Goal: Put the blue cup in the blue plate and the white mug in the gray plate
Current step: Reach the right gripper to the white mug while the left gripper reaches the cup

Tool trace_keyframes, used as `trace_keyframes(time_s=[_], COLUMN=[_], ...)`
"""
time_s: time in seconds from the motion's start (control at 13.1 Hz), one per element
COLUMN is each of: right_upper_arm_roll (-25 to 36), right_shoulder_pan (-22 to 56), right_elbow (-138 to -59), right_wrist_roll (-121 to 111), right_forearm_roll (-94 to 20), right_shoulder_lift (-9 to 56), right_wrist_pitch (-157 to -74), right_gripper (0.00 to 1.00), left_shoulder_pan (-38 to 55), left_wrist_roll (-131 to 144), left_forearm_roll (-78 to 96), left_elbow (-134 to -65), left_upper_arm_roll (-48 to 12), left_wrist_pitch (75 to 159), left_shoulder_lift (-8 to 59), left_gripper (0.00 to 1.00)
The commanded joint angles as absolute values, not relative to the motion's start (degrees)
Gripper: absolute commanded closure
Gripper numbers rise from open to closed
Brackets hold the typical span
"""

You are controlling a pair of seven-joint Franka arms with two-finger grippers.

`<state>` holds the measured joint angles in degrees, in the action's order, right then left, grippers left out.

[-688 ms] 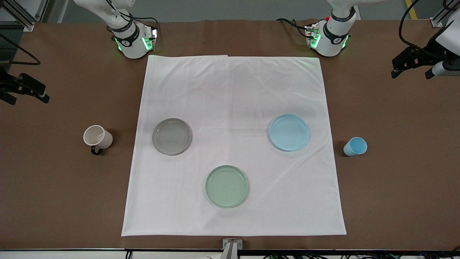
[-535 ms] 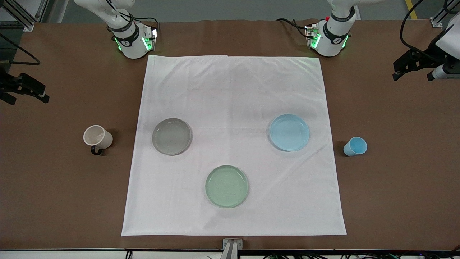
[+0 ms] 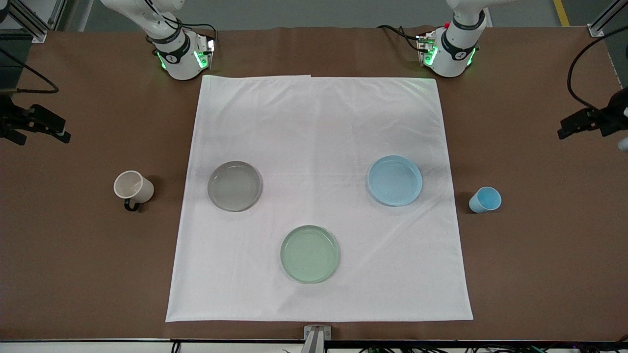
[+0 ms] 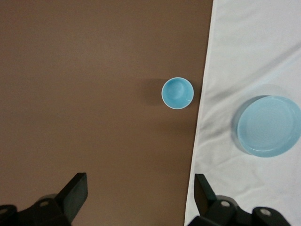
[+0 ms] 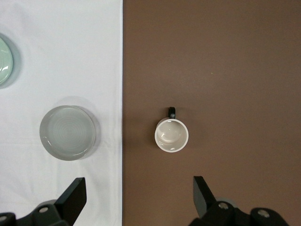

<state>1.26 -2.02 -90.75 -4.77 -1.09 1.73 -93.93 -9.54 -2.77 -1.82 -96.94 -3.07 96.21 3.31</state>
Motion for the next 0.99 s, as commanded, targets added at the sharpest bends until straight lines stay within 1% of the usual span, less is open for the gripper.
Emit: trace_keyframes(time_s=[0.0,0.08,0.15,0.31,0.46,0.53,0.61,0.69,0.76,0.92], right_upper_arm_roll=[1.1,1.1,1.1,1.1,1.1,1.1,1.1,1.1,1.1,1.1], right_shoulder_pan=[-2.7,-3.2,-3.8,-4.5,-4.7,-5.0,-5.2,-5.3,-5.4,-5.7], right_elbow=[-100.2,-102.4,-103.1,-102.7,-102.8,-102.8,-102.7,-102.7,-102.7,-102.7], right_wrist_roll=[-4.1,-4.7,-4.9,-5.0,-5.0,-5.0,-5.0,-5.0,-5.0,-5.0], right_forearm_roll=[-0.5,-0.5,-0.5,-0.4,-0.4,-0.4,-0.4,-0.4,-0.4,-0.4], right_shoulder_lift=[4.6,6.7,9.4,15.3,20.7,22.7,24.5,25.4,26.4,27.9], right_wrist_pitch=[-104.9,-109.3,-111.7,-114.4,-117.3,-119.0,-120.0,-120.6,-120.8,-121.5], right_gripper=[0.00,0.00,0.00,0.00,0.00,0.00,0.00,0.00,0.00,0.00], left_shoulder_pan=[-10.4,-10.2,-10.2,-10.1,-10.1,-10.0,-9.9,-9.8,-9.8,-9.7], left_wrist_roll=[-3.0,-3.0,-3.0,-3.0,-3.1,-3.0,-3.0,-3.0,-3.0,-2.9], left_forearm_roll=[-2.5,-2.5,-2.5,-2.5,-2.5,-2.5,-2.5,-2.5,-2.5,-2.5], left_elbow=[-103.4,-107.4,-110.2,-114.5,-117.7,-119.3,-120.2,-120.1,-120.0,-119.4], left_upper_arm_roll=[-3.4,-3.5,-3.7,-3.9,-3.9,-3.9,-4.0,-4.0,-4.0,-4.5], left_wrist_pitch=[108.1,114.0,118.2,125.2,130.8,134.0,136.2,137.0,137.5,139.4], left_shoulder_lift=[6.8,7.6,8.5,10.9,13.9,15.0,16.2,17.3,18.5,19.9], left_gripper=[0.00,0.00,0.00,0.00,0.06,0.14,0.26,0.37,0.44,0.46])
